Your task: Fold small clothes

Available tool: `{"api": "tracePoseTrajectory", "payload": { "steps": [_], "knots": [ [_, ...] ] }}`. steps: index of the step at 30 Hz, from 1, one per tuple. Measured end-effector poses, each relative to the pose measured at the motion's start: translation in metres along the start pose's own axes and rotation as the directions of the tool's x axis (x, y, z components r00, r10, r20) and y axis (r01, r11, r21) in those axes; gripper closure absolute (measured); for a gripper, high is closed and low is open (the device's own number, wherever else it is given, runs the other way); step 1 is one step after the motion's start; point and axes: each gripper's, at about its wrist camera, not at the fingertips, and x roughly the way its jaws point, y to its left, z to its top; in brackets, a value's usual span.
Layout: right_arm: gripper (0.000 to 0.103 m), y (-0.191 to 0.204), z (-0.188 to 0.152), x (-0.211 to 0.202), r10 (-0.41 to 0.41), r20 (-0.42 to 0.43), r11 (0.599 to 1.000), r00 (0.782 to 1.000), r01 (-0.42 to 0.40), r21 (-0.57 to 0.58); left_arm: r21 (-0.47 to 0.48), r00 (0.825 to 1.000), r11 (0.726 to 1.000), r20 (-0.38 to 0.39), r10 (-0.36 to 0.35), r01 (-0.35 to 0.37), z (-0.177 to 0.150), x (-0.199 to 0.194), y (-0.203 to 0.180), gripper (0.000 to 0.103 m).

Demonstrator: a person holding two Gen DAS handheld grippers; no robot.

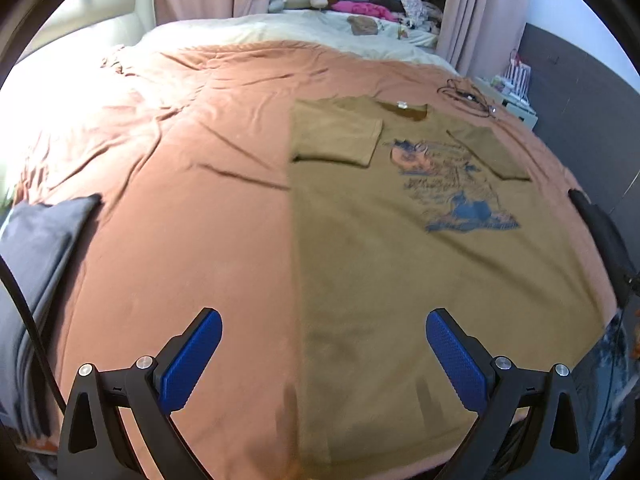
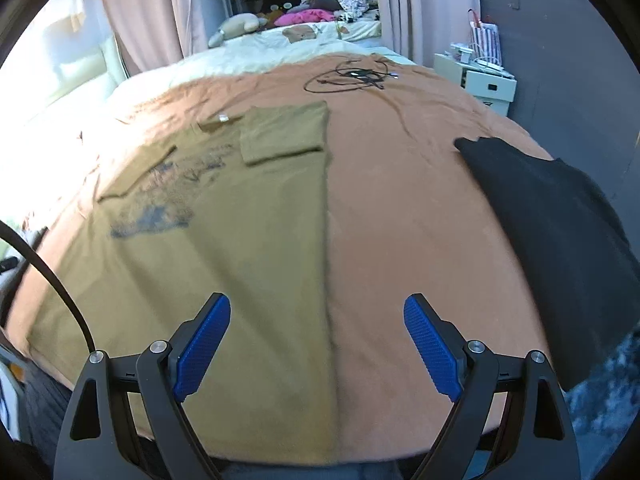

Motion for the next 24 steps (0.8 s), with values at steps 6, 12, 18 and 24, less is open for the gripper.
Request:
{"api": "tracePoseTrajectory", "payload": {
  "steps": [6, 12, 18, 24],
  "knots": [
    [0.015, -0.017, -0.01, -0.007, 0.057, -0.043, 0.995, 0.997, -0.053, 0.09, -0.009, 0.999, 1.0, -0.038, -0.011, 0.011, -0.034, -0.004, 0.006, 0.0],
    [0.015, -0.017, -0.026, -0.011, 0.019, -0.069, 0.996, 0.997, -0.013, 0.089, -0.05, 0.997, 0.998, -0.071, -0.044, 0.04, -0.073, -0.006, 0.016, 0.0],
    [0.015, -0.015, -0.035, 0.0, 0.046, -0.111, 0.996, 0.993, -0.037, 0.079, -0.134, 0.994, 0.988, -0.072, -0.085, 0.075, -0.095, -0.006, 0.032, 0.009],
    [0.04, -0.022, -0.043, 0.016, 0.085, -0.147, 0.991, 0.985, -0.069, 0.11, -0.194, 0.987, 0.975, -0.095, -0.129, 0.109, -0.107, 0.003, 0.039, 0.044]
  ]
}}
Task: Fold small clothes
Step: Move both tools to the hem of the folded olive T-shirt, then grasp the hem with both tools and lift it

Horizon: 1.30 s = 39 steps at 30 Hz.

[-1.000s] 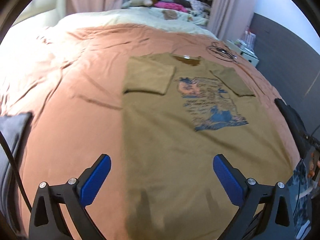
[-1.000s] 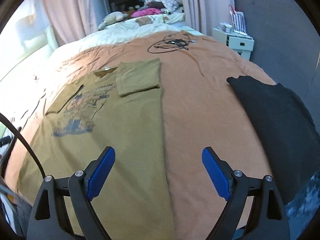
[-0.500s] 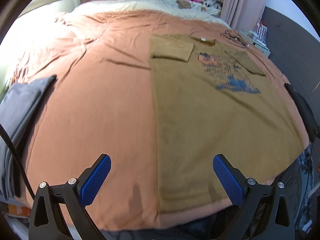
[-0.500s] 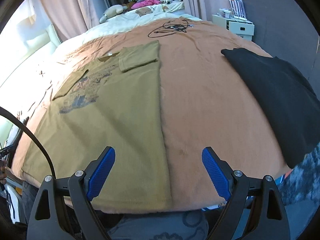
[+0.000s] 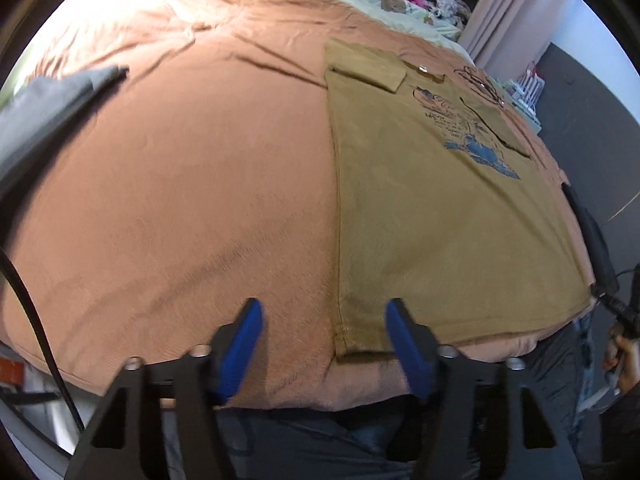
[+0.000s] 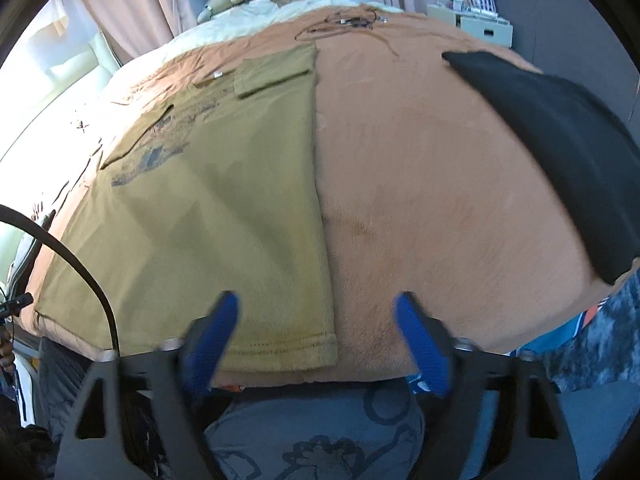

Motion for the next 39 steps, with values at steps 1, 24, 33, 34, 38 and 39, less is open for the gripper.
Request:
{"api": "tracePoseTrajectory", "payload": {
  "steps": [1, 24, 33, 34, 38, 39],
  "knots": [
    [0.043, -0.003, 0.0, 0.005, 0.011, -0.015, 1.0, 1.0, -0.011, 0.012, -0.005, 1.0, 1.0, -0.006, -0.01, 0.009, -0.001, 0.002, 0.0, 0.047],
    [0.098, -0.028, -0.007, 0.019, 0.202, -0.012, 0.955, 0.979, -0.194, 0.226, -0.056, 0.997, 0.995, -0.023, -0.079, 0.078, -0.004, 0.009, 0.0, 0.096],
    [0.1, -0.023, -0.012, -0.014, 0.228, 0.09, 0.937, 0.97, -0.243, 0.25, -0.057, 0.993, 0.993, 0.073, -0.095, 0.099, 0.003, -0.026, 0.004, 0.097],
    [0.101, -0.022, -0.017, -0.018, 0.228, 0.097, 0.937, 0.969, -0.246, 0.248, -0.054, 0.992, 0.994, 0.086, -0.095, 0.1, 0.003, -0.031, 0.004, 0.097],
    [0.101, -0.012, -0.025, -0.038, 0.23, 0.13, 0.943, 0.964, -0.254, 0.215, -0.052, 0.987, 0.993, 0.126, -0.1, 0.108, 0.003, -0.048, 0.003, 0.097],
    [0.101, -0.011, -0.028, -0.043, 0.234, 0.139, 0.942, 0.962, -0.26, 0.211, -0.054, 0.986, 0.992, 0.132, -0.103, 0.111, 0.003, -0.05, 0.003, 0.097]
  ]
}}
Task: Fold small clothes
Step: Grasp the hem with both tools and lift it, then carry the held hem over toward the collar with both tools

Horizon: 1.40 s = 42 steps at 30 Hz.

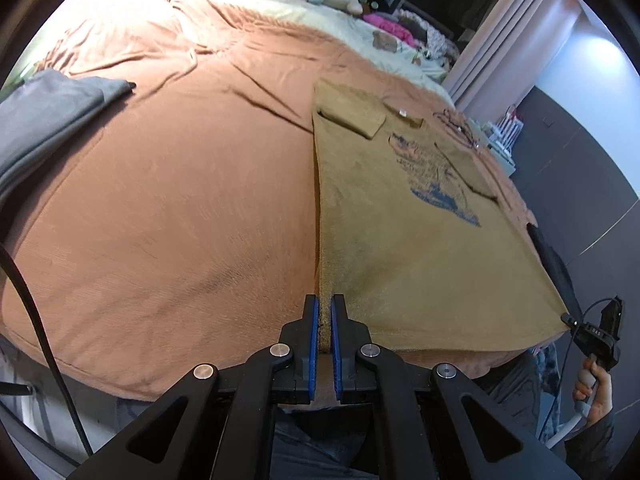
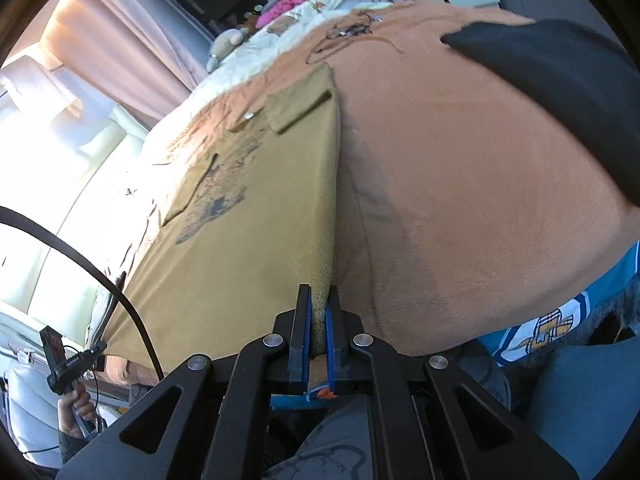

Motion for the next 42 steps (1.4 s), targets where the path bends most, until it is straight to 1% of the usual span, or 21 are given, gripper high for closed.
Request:
{"api": "tracePoseTrajectory", "payload": {
  "steps": [7, 12, 23, 27, 31, 34, 36, 39, 40, 42],
  "knots": [
    [0.101, 0.005, -0.02, -0.024, 0.024, 0.035, 0.999, 0.999, -0.023, -0.035, 0.012, 0.999, 1.0, 0.05, -0.001, 0.001, -0.007, -0.025, -0.002, 0.097],
    [0.101, 0.008, -0.031, -0.037, 0.035, 0.047, 0.998, 0.998, -0.033, -0.05, 0.009, 0.997, 1.0, 0.08, -0.012, 0.012, -0.02, -0.045, 0.003, 0.097],
    [0.101, 0.018, -0.071, -0.081, 0.056, 0.07, 0.994, 0.996, -0.049, -0.098, 0.017, 0.991, 0.999, 0.128, -0.034, 0.032, -0.061, -0.093, 0.014, 0.097],
    [0.101, 0.02, -0.095, -0.091, 0.045, 0.048, 0.992, 0.998, -0.039, -0.123, 0.023, 0.991, 0.999, 0.13, -0.038, 0.036, -0.08, -0.105, 0.015, 0.097],
    [0.101, 0.021, -0.104, -0.096, 0.032, 0.042, 0.991, 0.999, -0.026, -0.129, 0.028, 0.993, 0.999, 0.114, -0.03, 0.027, -0.095, -0.107, 0.02, 0.097],
    [0.101, 0.025, -0.1, -0.093, 0.012, 0.04, 0.991, 0.999, -0.006, -0.133, 0.023, 0.994, 0.999, 0.107, -0.033, 0.031, -0.094, -0.104, 0.022, 0.097],
    [0.101, 0.029, -0.09, -0.093, 0.001, 0.042, 0.991, 0.999, 0.005, -0.133, 0.024, 0.993, 0.999, 0.117, -0.034, 0.031, -0.088, -0.103, 0.022, 0.097],
    [0.101, 0.04, -0.077, -0.095, 0.003, 0.062, 0.986, 0.998, 0.007, -0.164, 0.031, 0.99, 0.999, 0.137, -0.033, 0.029, -0.071, -0.103, 0.02, 0.097],
    [0.101, 0.045, -0.065, -0.094, 0.0, 0.069, 0.984, 0.998, 0.013, -0.179, 0.036, 0.989, 0.999, 0.145, -0.03, 0.025, -0.06, -0.101, 0.018, 0.097],
    [0.101, 0.05, -0.057, -0.091, -0.008, 0.076, 0.981, 0.997, 0.023, -0.194, 0.038, 0.987, 0.999, 0.159, -0.034, 0.028, -0.044, -0.099, 0.015, 0.097]
  ]
}}
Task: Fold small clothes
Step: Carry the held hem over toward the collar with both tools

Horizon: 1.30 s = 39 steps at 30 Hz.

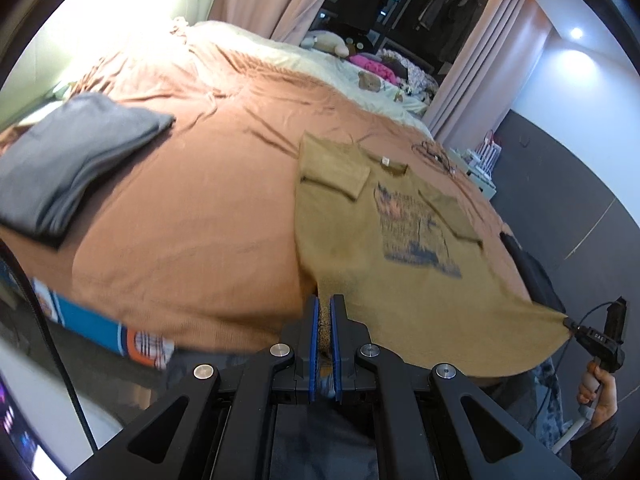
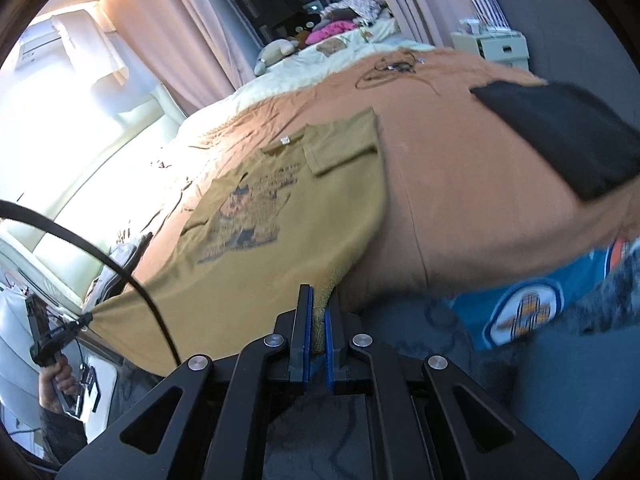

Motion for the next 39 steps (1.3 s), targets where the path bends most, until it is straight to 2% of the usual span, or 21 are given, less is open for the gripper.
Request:
{"api": "tracePoseTrajectory", "payload": {
  "steps": [7, 13, 19, 39],
  "knots": [
    [0.101, 0.005, 0.057, 0.028, -0.022, 0.022, 0.999, 1.0, 0.022, -0.031, 0.028, 1.0, 1.0, 0.03, 0.004, -0.005, 0.063, 0.032, -0.015, 0.097],
    [0.101, 0.003, 0.091, 0.058, -0.028, 0.03, 0.999, 0.999, 0.029, -0.037, 0.035, 0.999, 0.999, 0.035, 0.005, -0.007, 0.113, 0.061, -0.023, 0.097],
    [0.101, 0.0, 0.128, 0.095, -0.036, 0.022, 0.999, 0.999, 0.037, -0.037, 0.037, 0.999, 0.999, 0.041, 0.012, -0.014, 0.152, 0.085, -0.028, 0.097],
    [0.101, -0.013, 0.248, 0.231, -0.081, -0.043, 0.996, 0.996, 0.079, -0.037, 0.043, 0.994, 0.993, -0.017, 0.107, -0.107, 0.274, 0.218, -0.037, 0.097]
  ]
}}
